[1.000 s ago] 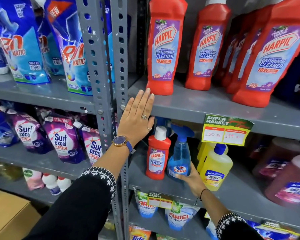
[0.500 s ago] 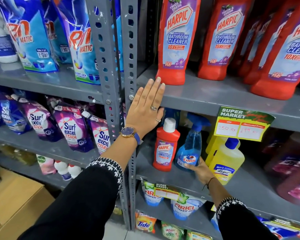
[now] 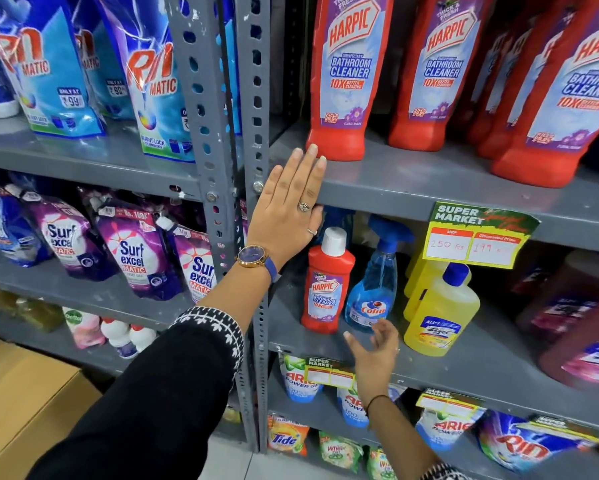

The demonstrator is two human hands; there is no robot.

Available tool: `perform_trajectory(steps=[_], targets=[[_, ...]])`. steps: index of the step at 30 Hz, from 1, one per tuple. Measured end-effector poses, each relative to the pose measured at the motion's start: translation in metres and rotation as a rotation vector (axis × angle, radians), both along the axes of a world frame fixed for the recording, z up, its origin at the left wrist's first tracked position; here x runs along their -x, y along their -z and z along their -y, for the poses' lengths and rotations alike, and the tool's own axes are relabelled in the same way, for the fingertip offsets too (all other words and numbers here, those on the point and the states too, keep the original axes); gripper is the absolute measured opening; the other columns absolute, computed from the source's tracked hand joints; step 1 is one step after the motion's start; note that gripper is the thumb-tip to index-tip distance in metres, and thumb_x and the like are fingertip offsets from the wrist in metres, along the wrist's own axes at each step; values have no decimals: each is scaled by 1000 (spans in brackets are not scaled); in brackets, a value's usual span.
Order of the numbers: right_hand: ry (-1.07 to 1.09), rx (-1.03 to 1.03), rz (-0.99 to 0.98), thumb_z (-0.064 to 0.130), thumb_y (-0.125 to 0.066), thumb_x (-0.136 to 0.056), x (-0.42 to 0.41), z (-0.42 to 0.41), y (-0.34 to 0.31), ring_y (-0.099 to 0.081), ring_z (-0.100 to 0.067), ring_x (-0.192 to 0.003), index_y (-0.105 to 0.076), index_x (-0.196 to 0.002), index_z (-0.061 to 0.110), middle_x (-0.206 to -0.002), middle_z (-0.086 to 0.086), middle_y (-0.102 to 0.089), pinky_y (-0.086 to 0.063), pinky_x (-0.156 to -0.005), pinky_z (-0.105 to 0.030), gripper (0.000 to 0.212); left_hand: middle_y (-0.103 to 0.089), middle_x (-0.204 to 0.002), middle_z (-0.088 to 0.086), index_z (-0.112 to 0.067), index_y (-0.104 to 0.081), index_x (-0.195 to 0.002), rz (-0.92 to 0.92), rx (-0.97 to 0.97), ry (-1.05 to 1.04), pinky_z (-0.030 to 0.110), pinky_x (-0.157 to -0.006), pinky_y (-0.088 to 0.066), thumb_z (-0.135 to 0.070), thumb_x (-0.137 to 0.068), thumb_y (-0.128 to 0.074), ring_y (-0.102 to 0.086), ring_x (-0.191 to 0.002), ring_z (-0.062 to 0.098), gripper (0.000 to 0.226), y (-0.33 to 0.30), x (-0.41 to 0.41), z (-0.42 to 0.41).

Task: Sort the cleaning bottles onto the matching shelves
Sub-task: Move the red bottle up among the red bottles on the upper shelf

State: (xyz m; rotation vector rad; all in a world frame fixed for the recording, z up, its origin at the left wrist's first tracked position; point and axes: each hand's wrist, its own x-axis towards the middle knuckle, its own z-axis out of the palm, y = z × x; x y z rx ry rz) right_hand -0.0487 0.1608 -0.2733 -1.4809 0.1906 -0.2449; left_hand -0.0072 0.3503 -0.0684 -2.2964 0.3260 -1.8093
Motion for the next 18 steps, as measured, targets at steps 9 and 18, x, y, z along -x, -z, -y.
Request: perform_trajectory(steps=[9, 18], targets=[[-239, 257, 79, 10, -80, -70, -32, -38, -41, -56, -11, -104, -43, -127, 16, -118, 3, -56, -48, -86, -19, 69, -22, -149, 12, -10, 13, -151, -3, -15, -12, 35, -120, -3, -22, -89, -45, 5, -147, 19, 86, 0, 0, -1], [-336, 352, -15, 15, -78, -73, -47, -35, -35, -61, -19, -96, -54, -113, 14, -113, -9, -66, -53, -86, -35, 47, 4, -159, 7, -9, 12, -151, 2, -24, -19, 35, -120, -3, -15, -84, -45, 9, -146, 18, 88, 0, 0, 0]])
